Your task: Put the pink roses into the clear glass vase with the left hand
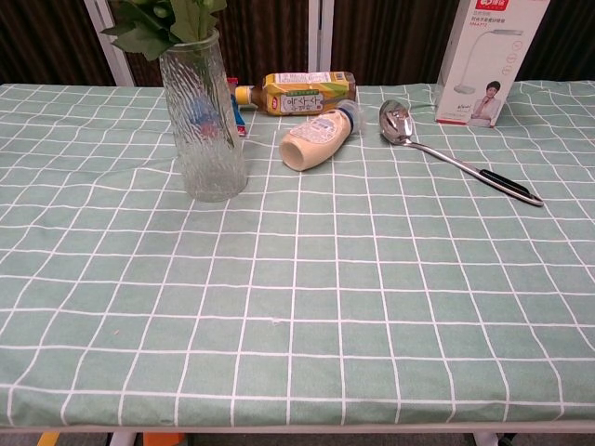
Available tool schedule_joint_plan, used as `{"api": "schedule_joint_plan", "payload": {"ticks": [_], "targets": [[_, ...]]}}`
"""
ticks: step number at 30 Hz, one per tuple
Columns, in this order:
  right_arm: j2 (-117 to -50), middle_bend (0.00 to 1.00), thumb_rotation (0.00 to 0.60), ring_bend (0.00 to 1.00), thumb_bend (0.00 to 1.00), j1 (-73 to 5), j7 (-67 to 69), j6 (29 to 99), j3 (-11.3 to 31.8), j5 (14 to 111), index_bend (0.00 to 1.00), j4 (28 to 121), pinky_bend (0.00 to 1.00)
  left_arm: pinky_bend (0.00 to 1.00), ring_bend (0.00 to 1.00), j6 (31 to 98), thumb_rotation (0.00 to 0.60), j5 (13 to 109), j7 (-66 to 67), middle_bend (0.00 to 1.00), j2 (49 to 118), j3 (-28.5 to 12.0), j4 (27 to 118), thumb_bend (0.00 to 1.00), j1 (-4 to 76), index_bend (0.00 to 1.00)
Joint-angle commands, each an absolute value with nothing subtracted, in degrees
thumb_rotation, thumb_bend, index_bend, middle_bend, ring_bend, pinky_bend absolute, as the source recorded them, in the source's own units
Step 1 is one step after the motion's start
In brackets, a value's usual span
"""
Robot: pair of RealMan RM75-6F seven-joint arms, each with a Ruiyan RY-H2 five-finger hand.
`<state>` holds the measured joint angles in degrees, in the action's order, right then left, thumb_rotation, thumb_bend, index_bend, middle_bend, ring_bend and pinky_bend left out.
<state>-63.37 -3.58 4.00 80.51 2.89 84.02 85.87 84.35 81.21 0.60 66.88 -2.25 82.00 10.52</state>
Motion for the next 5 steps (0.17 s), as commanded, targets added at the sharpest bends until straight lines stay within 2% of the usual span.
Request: {"api": "schedule_joint_plan", "payload": {"ticks": [1, 5], "targets": [[-64.6, 0.0, 0.6, 0.0, 0.1, -3.6, 1.1, 80.9, 2.7, 84.0, 0.0, 84.6, 0.0, 0.15, 0.04, 85.0, 0.6, 81.6, 1.3, 0.07, 66.8, -1.2, 82.4, 0.0, 9.0, 0.17], [-65.0, 0.0, 0.6, 0.0, 0.1, -3.1, -0.3, 81.7, 2.7, 83.8, 0.0, 84.1, 0.0, 0.15, 0.04, 85.1, 0.6, 81.7, 1.5, 0.07, 67.0, -0.8, 82.7, 0.0, 8.0, 0.17]]}}
